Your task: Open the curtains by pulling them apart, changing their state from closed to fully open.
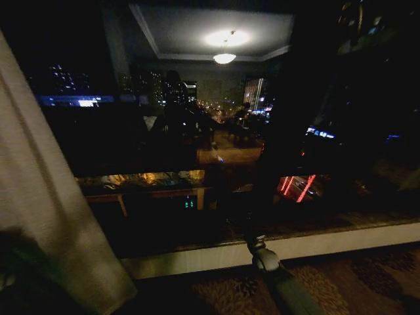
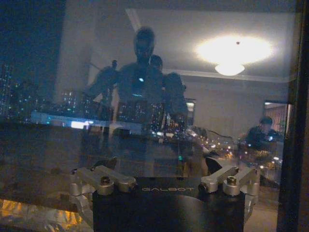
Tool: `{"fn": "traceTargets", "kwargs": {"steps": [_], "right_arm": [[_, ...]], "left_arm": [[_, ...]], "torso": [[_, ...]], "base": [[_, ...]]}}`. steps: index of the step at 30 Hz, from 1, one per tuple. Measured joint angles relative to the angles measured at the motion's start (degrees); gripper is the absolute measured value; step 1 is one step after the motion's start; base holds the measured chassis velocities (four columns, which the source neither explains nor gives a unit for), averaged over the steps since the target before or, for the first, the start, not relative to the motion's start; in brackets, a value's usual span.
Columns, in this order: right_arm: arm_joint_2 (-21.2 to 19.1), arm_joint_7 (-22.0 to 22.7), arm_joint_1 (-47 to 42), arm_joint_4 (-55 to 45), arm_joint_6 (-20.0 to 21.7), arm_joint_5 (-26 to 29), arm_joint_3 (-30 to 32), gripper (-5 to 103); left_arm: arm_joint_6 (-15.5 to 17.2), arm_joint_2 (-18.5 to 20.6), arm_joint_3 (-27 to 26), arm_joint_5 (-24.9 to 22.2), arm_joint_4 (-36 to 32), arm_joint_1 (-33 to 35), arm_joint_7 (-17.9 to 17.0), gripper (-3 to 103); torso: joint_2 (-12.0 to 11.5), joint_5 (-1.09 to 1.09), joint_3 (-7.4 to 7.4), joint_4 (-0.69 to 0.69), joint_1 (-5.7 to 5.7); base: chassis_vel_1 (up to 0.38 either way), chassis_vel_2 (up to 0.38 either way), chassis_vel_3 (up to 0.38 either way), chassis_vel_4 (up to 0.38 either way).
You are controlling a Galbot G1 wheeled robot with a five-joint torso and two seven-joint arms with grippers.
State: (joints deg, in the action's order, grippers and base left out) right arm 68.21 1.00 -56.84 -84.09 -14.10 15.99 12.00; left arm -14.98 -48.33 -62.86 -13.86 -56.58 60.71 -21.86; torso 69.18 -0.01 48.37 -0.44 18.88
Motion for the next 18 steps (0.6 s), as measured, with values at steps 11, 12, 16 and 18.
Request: {"fn": "traceTargets", "kwargs": {"steps": [11, 12, 16, 18], "right_arm": [[0.00, 0.00, 0.00, 0.00, 0.00, 0.00, 0.00, 100], [0.00, 0.00, 0.00, 0.00, 0.00, 0.00, 0.00, 100], [0.00, 0.00, 0.00, 0.00, 0.00, 0.00, 0.00, 100], [0.00, 0.00, 0.00, 0.01, 0.00, 0.00, 0.00, 100]], "left_arm": [[-0.41, -6.64, 3.98, -1.52, -11.49, 3.57, 1.82, 2], [-0.37, -7.83, 4.62, -1.95, -13.93, 4.59, 2.20, 7], [0.19, -12.05, 6.32, -2.20, -22.06, 8.21, 2.61, 18], [0.75, -14.28, 6.92, -1.99, -25.88, 9.97, 2.64, 24]], "torso": [[0.00, 0.00, 0.00, -0.02, 0.00], [0.00, -0.01, 0.00, -0.02, 0.00], [0.00, 0.03, 0.00, -0.03, 0.00], [0.00, 0.01, 0.00, -0.02, 0.00]], "base": [[0.000, 0.000, 0.000, 0.000], [0.000, 0.000, 0.000, 0.000], [0.000, 0.000, 0.000, 0.000], [0.000, 0.000, 0.000, 0.000]]}}
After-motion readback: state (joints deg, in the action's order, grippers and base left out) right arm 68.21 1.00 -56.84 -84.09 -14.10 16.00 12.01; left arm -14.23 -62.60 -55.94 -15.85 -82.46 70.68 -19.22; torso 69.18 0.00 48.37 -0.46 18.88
